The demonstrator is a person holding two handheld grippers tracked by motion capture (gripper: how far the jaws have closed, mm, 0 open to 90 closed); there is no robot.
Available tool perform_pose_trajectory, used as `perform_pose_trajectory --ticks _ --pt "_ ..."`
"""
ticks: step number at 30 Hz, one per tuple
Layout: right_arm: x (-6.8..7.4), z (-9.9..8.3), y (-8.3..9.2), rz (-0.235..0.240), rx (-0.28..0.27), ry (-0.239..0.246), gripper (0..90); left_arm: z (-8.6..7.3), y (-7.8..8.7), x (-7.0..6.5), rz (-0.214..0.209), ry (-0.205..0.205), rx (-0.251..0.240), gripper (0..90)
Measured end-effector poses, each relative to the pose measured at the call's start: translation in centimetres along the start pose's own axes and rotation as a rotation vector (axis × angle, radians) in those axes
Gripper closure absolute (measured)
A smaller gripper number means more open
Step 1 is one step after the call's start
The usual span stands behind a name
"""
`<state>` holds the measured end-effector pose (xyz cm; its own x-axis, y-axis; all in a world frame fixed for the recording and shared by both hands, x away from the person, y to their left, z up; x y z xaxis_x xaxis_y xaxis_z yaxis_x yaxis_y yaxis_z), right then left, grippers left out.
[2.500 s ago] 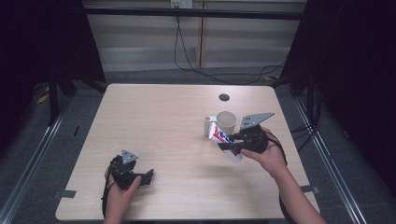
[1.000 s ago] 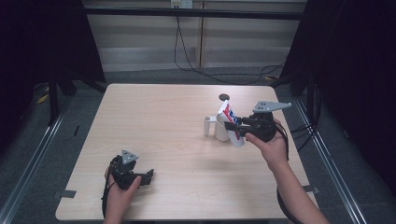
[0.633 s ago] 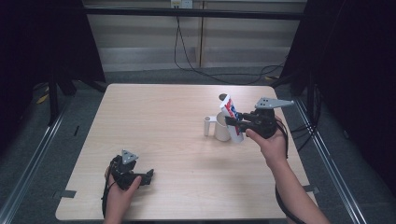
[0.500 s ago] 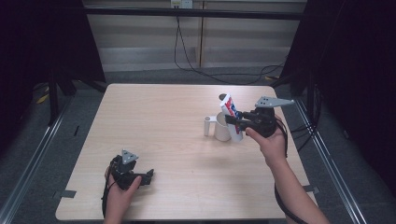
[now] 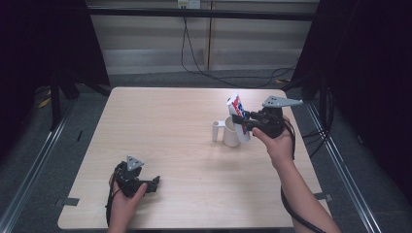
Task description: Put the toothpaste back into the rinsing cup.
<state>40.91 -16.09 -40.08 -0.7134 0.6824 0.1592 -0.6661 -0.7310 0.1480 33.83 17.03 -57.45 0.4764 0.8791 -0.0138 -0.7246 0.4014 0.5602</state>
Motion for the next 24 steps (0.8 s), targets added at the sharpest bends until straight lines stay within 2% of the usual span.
perform_pose_trajectory --ticks 5,10,24 --pt "-0.3 0.4 -0.4 -0.011 -0.003 0.015 66.9 0.0 0.0 0.0 0.000 0.000 0.001 0.0" --pt "-0.7 0.9 -0.7 -0.022 -0.027 0.004 66.9 0.0 0.0 0.0 0.000 0.000 0.000 0.0" --pt "-1.6 1.4 -1.9 -0.036 -0.043 -0.010 66.7 0.0 0.0 0.0 0.000 0.000 0.000 0.0"
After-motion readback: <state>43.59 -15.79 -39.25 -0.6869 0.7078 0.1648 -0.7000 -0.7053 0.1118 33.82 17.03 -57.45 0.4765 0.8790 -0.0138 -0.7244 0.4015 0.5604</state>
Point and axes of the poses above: each handheld gripper's, and its own axes: y roughly backward along the jaws, z roughly out of its top, x roughly to its left, the point moved 9 cm from there along -y, roughly forward along the jaws, and after that the axes turned 12 degrees about -x, right-handed, at the moved point
